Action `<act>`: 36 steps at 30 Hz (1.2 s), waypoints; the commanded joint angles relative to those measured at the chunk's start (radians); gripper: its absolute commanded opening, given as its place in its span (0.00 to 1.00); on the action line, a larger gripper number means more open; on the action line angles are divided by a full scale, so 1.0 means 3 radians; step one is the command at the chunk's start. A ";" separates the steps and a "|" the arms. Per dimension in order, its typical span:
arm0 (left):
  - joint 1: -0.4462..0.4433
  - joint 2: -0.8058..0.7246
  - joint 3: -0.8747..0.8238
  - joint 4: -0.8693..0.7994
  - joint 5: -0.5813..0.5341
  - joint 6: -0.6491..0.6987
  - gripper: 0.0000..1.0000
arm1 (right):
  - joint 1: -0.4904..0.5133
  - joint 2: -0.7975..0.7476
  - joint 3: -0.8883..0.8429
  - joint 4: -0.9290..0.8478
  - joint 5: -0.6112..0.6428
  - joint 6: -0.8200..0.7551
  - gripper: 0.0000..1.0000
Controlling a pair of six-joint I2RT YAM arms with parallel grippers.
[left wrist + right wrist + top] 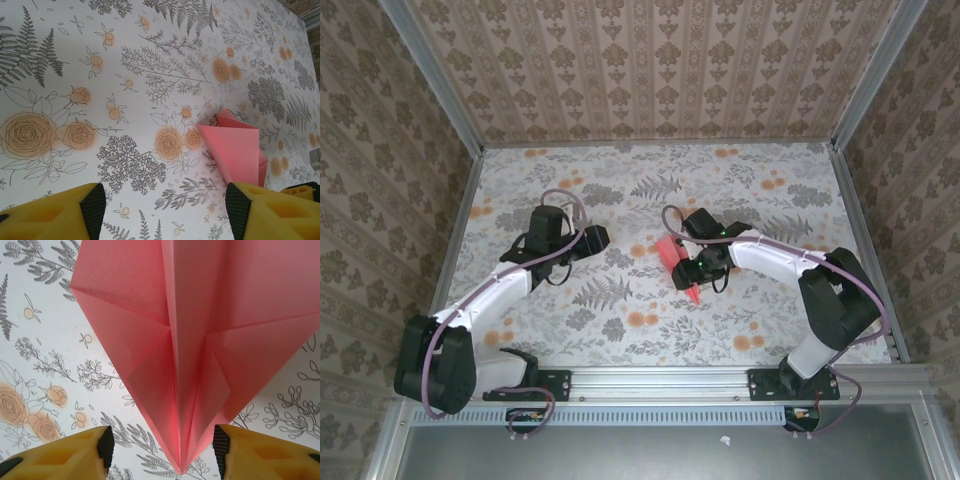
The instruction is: Fold a paper plane with a square sheet of paper (fold left side to right side)
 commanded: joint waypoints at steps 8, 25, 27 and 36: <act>0.0054 -0.0104 0.0047 -0.0112 -0.0017 0.0074 0.67 | 0.0040 0.0182 0.0171 -0.0056 0.0150 -0.0007 0.57; 0.0068 -0.0122 0.0031 -0.0124 -0.0002 0.0068 0.67 | 0.0066 0.0348 0.0254 0.0020 0.0342 0.0048 0.41; 0.0067 -0.0127 0.0031 -0.0122 -0.0006 0.0068 0.67 | 0.0066 0.0372 0.0261 0.0046 0.0352 0.0060 0.39; 0.0072 -0.0148 0.0024 -0.0128 0.0000 0.0067 0.68 | 0.0066 0.0441 0.0329 0.0137 0.0440 0.0142 0.35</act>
